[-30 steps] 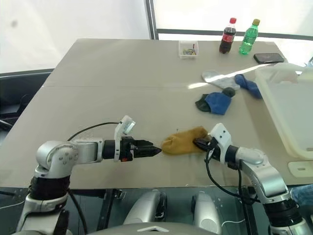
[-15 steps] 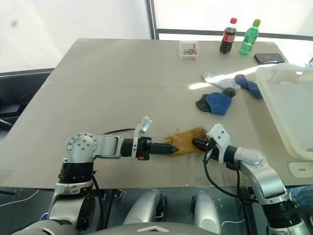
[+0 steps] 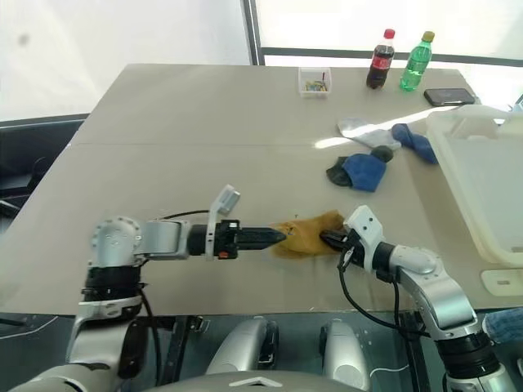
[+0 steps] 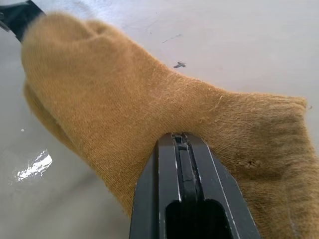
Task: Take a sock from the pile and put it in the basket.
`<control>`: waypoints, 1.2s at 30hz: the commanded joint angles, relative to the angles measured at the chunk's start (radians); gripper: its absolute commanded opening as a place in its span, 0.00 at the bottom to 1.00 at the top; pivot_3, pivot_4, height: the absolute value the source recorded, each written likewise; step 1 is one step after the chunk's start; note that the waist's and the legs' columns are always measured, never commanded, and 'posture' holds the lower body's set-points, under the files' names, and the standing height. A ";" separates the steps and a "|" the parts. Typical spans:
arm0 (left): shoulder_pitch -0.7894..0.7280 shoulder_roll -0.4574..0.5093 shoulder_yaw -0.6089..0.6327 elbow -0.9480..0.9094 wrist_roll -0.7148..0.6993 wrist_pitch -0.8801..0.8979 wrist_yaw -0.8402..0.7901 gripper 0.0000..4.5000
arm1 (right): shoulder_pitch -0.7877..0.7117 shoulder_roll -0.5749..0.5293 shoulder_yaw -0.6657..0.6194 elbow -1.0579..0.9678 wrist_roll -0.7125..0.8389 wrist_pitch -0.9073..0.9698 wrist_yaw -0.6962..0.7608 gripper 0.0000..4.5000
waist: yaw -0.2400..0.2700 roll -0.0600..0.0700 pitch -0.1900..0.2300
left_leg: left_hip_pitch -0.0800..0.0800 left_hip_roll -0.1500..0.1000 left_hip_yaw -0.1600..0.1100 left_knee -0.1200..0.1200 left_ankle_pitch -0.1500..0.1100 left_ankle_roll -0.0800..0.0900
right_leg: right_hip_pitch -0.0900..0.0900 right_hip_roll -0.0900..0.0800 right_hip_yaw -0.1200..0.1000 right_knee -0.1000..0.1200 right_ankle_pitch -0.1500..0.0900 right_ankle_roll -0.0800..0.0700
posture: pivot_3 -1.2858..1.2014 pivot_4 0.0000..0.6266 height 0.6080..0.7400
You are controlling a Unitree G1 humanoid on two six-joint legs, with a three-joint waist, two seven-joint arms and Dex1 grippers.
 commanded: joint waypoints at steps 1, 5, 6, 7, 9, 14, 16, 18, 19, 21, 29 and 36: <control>0.018 0.027 -0.022 0.016 -0.151 -0.010 0.066 0.99 | -0.001 0.008 0.015 -0.001 -0.002 0.007 -0.002 0.00 | 0.000 0.000 0.000 | 0.000 0.000 0.000 0.000 0.000 0.000 | 0.000 0.000 0.000 0.000 0.000 0.000 | 0.52 0.24 0.91; 0.071 0.128 -0.125 0.001 -0.369 -0.097 0.174 0.99 | -0.004 0.012 0.016 -0.004 -0.001 0.012 -0.002 0.00 | -0.002 0.000 0.000 | 0.000 0.000 0.000 -0.001 0.000 0.000 | 0.000 0.000 0.001 0.000 0.000 0.000 | 0.52 0.24 0.91; 0.083 0.159 -0.159 -0.011 -0.423 -0.125 0.202 0.99 | -0.004 0.012 0.016 -0.004 -0.001 0.012 -0.002 0.00 | -0.002 0.000 0.000 | 0.000 0.001 0.000 -0.001 -0.001 -0.001 | -0.001 -0.001 0.000 0.000 0.000 -0.001 | 0.52 0.24 0.91; 0.092 0.188 -0.192 -0.026 -0.462 -0.150 0.221 0.99 | -0.005 0.012 0.016 -0.003 -0.001 0.012 -0.001 0.00 | -0.002 0.000 0.000 | 0.000 0.001 0.000 -0.001 -0.001 -0.003 | -0.001 -0.001 0.000 0.000 0.000 -0.001 | 0.52 0.24 0.91; 0.100 0.223 -0.233 -0.051 -0.492 -0.191 0.234 0.99 | -0.005 0.013 0.016 -0.004 0.001 0.013 -0.002 0.00 | -0.001 0.000 0.000 | 0.000 0.001 0.000 -0.002 -0.002 -0.004 | -0.002 -0.002 0.000 0.000 -0.001 -0.002 | 0.52 0.24 0.91; 0.078 0.229 -0.302 -0.052 -0.495 -0.267 0.295 0.99 | -0.001 0.020 0.020 -0.014 0.002 0.017 -0.008 0.00 | 0.001 0.000 0.000 | 0.000 0.000 0.000 -0.002 -0.003 -0.005 | -0.002 -0.004 0.000 0.000 -0.001 -0.002 | 0.52 0.24 0.91; 0.068 0.225 -0.336 -0.048 -0.495 -0.281 0.331 0.99 | 0.003 0.021 0.022 -0.021 0.002 0.021 -0.010 0.00 | 0.000 0.000 0.000 | -0.001 0.000 0.000 -0.002 -0.003 -0.005 | -0.002 -0.004 0.000 0.000 -0.001 -0.002 | 0.52 0.24 0.91; 0.062 0.226 -0.361 -0.040 -0.495 -0.294 0.367 0.99 | 0.007 0.021 0.022 -0.029 0.003 0.025 -0.011 0.00 | -0.002 0.000 0.000 | -0.001 0.000 0.000 -0.002 -0.002 -0.005 | -0.002 -0.003 0.000 0.000 -0.001 -0.002 | 0.52 0.24 0.91; 0.060 0.225 -0.369 -0.036 -0.495 -0.301 0.382 0.99 | 0.009 0.020 0.022 -0.031 0.003 0.027 -0.011 0.00 | -0.001 0.000 0.000 | -0.001 0.000 0.000 -0.002 -0.002 -0.004 | -0.002 -0.003 0.000 0.000 -0.001 -0.002 | 0.52 0.24 0.91; 0.061 0.238 -0.389 -0.045 -0.495 -0.301 0.397 0.99 | 0.014 0.016 0.019 -0.038 0.005 0.032 -0.011 0.00 | 0.000 0.000 0.000 | -0.001 0.000 0.000 -0.002 -0.001 -0.005 | -0.002 -0.003 0.000 0.000 -0.001 -0.002 | 0.52 0.24 0.91; 0.030 0.115 -0.363 -0.001 -0.495 -0.405 0.463 0.99 | 0.021 0.019 0.021 -0.056 0.008 0.047 -0.019 0.00 | 0.004 0.000 0.000 | -0.001 -0.001 0.000 -0.002 -0.001 -0.005 | -0.001 -0.003 -0.001 -0.001 -0.001 -0.002 | 0.52 0.24 0.91; 0.020 0.054 -0.306 -0.027 -0.490 -0.452 0.426 0.99 | 0.020 0.022 0.019 -0.054 0.005 0.047 -0.021 0.00 | 0.001 0.000 0.000 | -0.001 -0.001 0.000 -0.002 0.002 -0.005 | 0.000 -0.002 -0.001 -0.002 -0.001 -0.002 | 0.52 0.24 0.91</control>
